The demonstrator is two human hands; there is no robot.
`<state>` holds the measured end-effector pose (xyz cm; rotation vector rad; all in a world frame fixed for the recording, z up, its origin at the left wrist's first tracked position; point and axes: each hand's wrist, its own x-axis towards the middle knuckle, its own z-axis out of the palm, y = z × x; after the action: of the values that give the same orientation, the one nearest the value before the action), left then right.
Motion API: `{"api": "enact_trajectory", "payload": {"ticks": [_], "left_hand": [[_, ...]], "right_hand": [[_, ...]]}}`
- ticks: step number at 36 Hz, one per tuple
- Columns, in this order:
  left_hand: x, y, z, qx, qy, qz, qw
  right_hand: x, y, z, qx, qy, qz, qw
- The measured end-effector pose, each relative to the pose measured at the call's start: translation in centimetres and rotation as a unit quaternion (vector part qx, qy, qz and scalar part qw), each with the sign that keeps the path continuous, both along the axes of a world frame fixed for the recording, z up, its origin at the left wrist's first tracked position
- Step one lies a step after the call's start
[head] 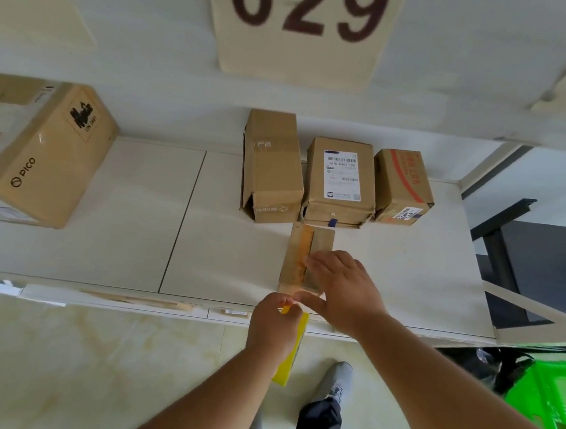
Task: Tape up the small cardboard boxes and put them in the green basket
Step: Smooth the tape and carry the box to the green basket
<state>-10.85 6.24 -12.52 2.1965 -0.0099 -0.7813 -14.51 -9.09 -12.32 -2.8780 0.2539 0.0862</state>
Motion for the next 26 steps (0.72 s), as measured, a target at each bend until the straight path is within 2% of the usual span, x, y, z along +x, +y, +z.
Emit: {"api": "enact_trajectory", "payload": {"ticks": [7, 12, 19, 26], "left_hand": [[0.1, 0.9, 0.2, -0.010, 0.030, 0.045, 0.998], [-0.5, 2.6, 0.7, -0.040, 0.049, 0.085, 0.994], [-1.2, 4.1, 2.2, -0.084, 0.062, 0.131, 0.986], [-1.0, 4.6, 4.4, -0.109, 0.055, 0.148, 0.981]], "right_hand": [[1.0, 0.9, -2.1, -0.062, -0.039, 0.004, 0.997], [1.2, 1.5, -2.8, -0.070, -0.075, -0.022, 0.994], [1.2, 1.3, -1.8, -0.042, -0.024, -0.011, 0.999], [1.7, 1.5, -1.2, -0.063, 0.058, 0.008, 0.996]]}}
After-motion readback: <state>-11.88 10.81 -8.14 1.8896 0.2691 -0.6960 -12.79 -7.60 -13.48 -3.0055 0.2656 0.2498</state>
